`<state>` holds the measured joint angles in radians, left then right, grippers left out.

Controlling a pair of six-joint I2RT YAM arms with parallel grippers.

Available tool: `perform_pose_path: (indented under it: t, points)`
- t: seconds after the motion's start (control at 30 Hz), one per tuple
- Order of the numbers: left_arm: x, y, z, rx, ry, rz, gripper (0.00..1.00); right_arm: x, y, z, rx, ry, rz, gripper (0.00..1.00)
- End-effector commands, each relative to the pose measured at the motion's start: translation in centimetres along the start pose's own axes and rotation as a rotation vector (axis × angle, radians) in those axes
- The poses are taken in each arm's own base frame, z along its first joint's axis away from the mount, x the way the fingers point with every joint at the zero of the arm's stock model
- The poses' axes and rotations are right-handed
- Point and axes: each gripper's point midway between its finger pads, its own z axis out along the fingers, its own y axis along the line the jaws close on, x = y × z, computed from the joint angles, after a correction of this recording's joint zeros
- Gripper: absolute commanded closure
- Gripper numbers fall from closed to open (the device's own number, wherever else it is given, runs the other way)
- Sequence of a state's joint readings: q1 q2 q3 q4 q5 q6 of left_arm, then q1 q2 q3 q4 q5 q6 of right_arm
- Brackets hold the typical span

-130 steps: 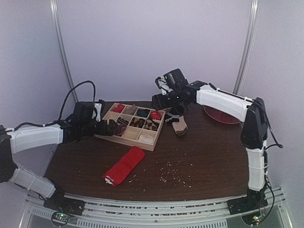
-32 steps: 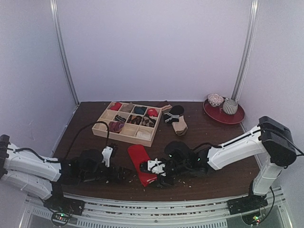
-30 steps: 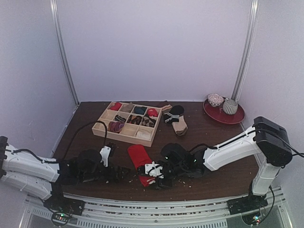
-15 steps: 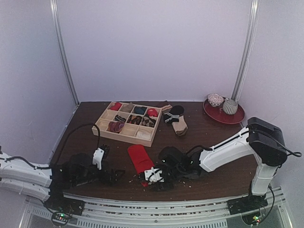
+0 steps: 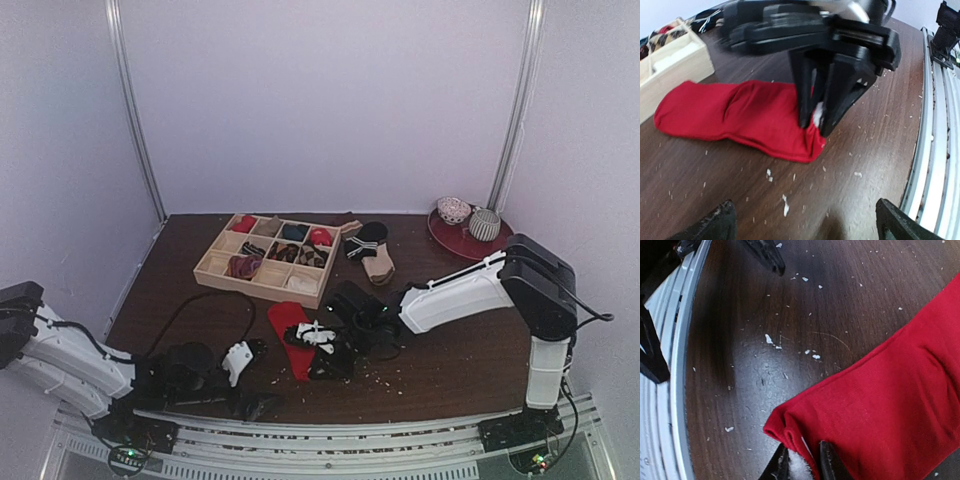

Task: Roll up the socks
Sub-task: Pick up the pair of socks from the center of the board, then roll a pair of socks at the center of the board.

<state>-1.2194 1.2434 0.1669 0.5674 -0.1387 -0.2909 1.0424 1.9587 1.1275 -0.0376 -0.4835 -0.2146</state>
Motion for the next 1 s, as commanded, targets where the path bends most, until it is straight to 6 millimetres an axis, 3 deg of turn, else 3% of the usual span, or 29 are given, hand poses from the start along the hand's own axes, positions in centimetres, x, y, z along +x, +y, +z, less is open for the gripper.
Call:
perform_pose_path:
  t: [0.0,0.17,0.3,0.5,0.6,0.7,0.87,0.97]
  points:
    - [-4.8,-1.1,1.9,0.007,-0.136,0.116,0.05,3.3,3.0,0.1,-0.178,0.162,0.322,0.79]
    - [-5.4,-1.9,3.0,0.029,-0.142,0.165,0.05,4.0,4.5,0.1,-0.267,0.196,0.493,0.8]
    - [-4.9,-2.7,3.6,0.076,-0.124,0.184,0.06,3.8,4.5,0.2,-0.288,0.19,0.538,0.8]
    - [-2.9,-5.2,5.2,0.216,-0.038,0.205,0.27,3.6,4.3,1.0,-0.332,0.197,0.586,0.81]
    - [-2.4,-5.8,5.8,0.247,-0.016,0.214,0.32,3.7,3.9,1.1,-0.33,0.204,0.591,0.81]
    - [-1.9,-6.1,6.0,0.266,0.002,0.218,0.44,3.8,3.6,1.1,-0.325,0.2,0.6,0.81]
    - [0.4,-6.0,6.3,0.272,0.08,0.187,0.54,4.0,3.1,0.9,-0.316,0.202,0.608,0.8]
    - [1.7,-5.7,6.1,0.264,0.113,0.155,0.55,4.1,3.1,0.8,-0.315,0.205,0.6,0.8]
